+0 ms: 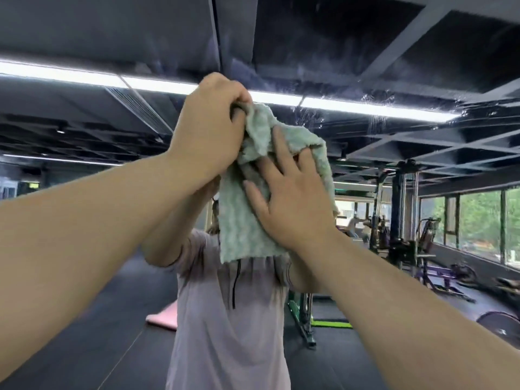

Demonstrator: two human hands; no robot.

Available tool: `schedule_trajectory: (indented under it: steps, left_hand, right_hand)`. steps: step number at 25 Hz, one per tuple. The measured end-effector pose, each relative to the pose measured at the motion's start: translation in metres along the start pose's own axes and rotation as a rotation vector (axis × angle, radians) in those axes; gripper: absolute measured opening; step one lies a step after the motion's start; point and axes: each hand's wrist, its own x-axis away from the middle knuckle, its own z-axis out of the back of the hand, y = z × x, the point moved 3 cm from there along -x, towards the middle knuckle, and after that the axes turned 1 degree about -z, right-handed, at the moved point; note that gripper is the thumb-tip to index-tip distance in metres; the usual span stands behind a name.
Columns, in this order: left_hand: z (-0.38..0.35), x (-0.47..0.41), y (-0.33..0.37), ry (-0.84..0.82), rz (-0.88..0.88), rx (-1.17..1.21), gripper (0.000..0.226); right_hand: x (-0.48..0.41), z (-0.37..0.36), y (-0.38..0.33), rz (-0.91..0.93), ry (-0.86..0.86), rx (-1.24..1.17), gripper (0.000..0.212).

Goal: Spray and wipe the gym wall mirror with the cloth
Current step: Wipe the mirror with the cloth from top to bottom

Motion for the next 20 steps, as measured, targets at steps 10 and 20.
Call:
schedule_trajectory:
  steps: [10,20]
  left_hand:
    - [0.029,-0.064,-0.025,0.177,-0.282,-0.153,0.034]
    - [0.032,-0.094,-0.042,-0.06,-0.573,-0.446,0.039]
  right_hand:
    - [-0.123,0.004,-0.02,0.134,-0.055,0.09,0.05]
    - [-0.155,0.019,0.037,-0.015,-0.024,0.175,0.057]
